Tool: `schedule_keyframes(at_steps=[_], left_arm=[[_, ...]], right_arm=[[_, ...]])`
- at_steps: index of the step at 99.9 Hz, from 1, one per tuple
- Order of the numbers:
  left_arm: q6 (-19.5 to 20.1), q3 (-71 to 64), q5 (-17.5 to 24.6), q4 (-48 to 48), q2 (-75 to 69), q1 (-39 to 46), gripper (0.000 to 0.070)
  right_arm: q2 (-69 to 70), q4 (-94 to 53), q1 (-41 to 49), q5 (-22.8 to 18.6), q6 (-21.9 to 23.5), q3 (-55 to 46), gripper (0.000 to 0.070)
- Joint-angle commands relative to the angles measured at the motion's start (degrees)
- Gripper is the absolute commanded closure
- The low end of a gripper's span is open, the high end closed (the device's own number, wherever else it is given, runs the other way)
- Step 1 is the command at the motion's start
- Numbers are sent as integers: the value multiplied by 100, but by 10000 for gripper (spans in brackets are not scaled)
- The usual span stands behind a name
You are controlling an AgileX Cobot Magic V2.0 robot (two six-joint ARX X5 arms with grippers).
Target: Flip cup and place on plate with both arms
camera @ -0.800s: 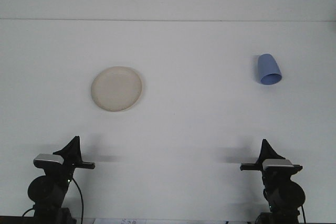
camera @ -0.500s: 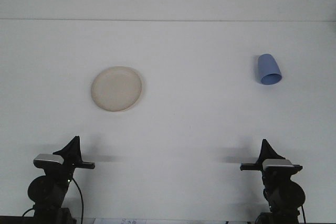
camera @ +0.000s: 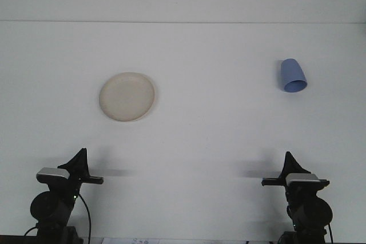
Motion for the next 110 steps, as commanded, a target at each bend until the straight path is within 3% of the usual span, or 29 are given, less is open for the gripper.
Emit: schedule_keyframes(at_steps=[1, 8, 25, 41, 50, 58, 65, 69, 77, 81, 96, 110], left_arm=[[-11, -111, 24, 74, -11, 11, 685], [-11, -111, 24, 74, -11, 11, 685], [-11, -111, 24, 74, -11, 11, 685], [-11, -111, 24, 74, -11, 11, 685], [-11, -111, 24, 74, -11, 11, 685], [-11, -111, 24, 74, -11, 11, 685], [-11, -111, 24, 74, -11, 11, 685], [-13, -111, 24, 74, -11, 11, 685], [-13, -111, 24, 74, -11, 11, 685], [-11, -111, 24, 74, -11, 11, 685], [-13, -111, 24, 74, -11, 11, 685], [-11, -111, 24, 74, -11, 11, 685]], right_arm=[[0, 74, 2, -2, 31, -11, 700], [0, 146, 4, -70, 83, -11, 700], [0, 254, 4, -420, 1071, -11, 700], [0, 1143, 4, -358, 1775, 26, 700], [52, 1279, 4, 7, 2085, 404, 700], [365, 994, 4, 260, 2002, 951, 700], [785, 721, 4, 258, 1628, 1475, 670], [1078, 573, 4, 258, 1388, 1770, 579], [1711, 282, 4, 264, 905, 2321, 304], [2050, 186, 2, 273, 713, 2555, 224], [3215, 306, -4, 758, 74, 3021, 223], [4323, 1084, -210, 848, -153, 3038, 223]])
